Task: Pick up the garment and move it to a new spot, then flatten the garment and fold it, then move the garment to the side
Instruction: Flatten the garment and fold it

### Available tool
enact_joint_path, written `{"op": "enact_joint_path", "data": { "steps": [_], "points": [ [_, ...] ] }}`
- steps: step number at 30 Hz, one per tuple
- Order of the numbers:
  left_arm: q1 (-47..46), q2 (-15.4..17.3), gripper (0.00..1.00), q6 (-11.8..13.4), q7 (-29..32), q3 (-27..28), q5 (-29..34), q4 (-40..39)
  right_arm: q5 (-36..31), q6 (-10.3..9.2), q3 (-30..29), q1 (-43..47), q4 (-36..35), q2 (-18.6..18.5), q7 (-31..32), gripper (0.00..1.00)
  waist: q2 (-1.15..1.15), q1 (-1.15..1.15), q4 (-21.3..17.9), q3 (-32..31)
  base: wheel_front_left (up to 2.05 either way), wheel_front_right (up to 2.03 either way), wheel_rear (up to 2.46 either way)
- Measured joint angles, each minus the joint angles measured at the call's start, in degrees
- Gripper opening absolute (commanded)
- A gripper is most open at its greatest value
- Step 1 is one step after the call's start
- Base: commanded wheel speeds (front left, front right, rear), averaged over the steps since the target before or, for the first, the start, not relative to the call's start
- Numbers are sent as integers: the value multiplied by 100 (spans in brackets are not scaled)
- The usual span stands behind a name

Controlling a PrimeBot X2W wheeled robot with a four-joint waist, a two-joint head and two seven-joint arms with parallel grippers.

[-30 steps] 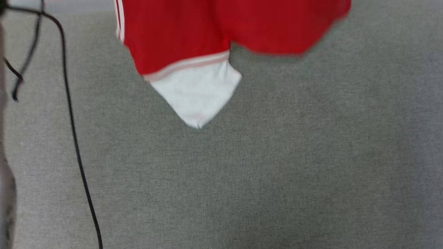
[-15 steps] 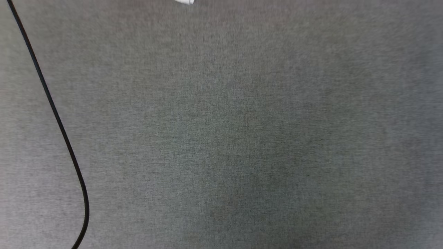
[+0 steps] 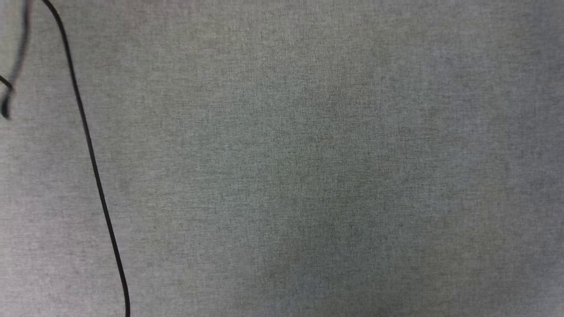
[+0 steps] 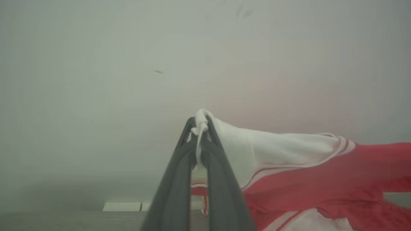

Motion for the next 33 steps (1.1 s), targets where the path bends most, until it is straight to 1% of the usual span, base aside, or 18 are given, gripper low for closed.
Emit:
{"op": "enact_joint_path", "data": {
  "steps": [3,7,9,12,16,23,26,28,33],
  "points": [
    [616,87,0,0,-66,-210,-294,-259,246,0,294,412,53,-18,-133,0,0,0,17,-127,0,0,0],
    [1590,162,0,1,-115,-313,-698,-684,550,0,645,1064,26,-97,-292,0,0,-1,49,-369,0,0,0],
    [2097,218,0,1,-121,-276,-824,-946,646,0,811,1430,-49,-175,-399,0,0,0,71,-509,0,0,0],
    [2892,245,0,1,-123,-122,-848,-1405,864,0,958,2036,-237,-258,-558,0,0,-1,104,-735,0,0,0],
    [3979,123,0,1,-123,186,-749,-1876,1089,0,1120,2901,-492,-326,-690,0,0,-2,137,-1075,0,0,0],
    [5673,-193,0,25,-123,647,-252,-2673,1345,0,1215,4331,-1117,-544,-855,0,0,-2,185,-1739,0,0,0],
    [6289,-285,0,54,-123,689,-141,-2884,1385,0,1172,4954,-1435,-615,-831,0,0,-3,211,-2029,0,0,0],
    [6670,-287,0,79,-123,700,-94,-3014,1382,0,1122,5386,-1662,-631,-811,0,1,-3,222,-2220,0,0,0],
    [7580,-268,0,258,-59,648,-68,-3332,1348,0,864,6513,-2264,-639,-614,0,0,-3,247,-2686,0,0,0]
  ]
}}
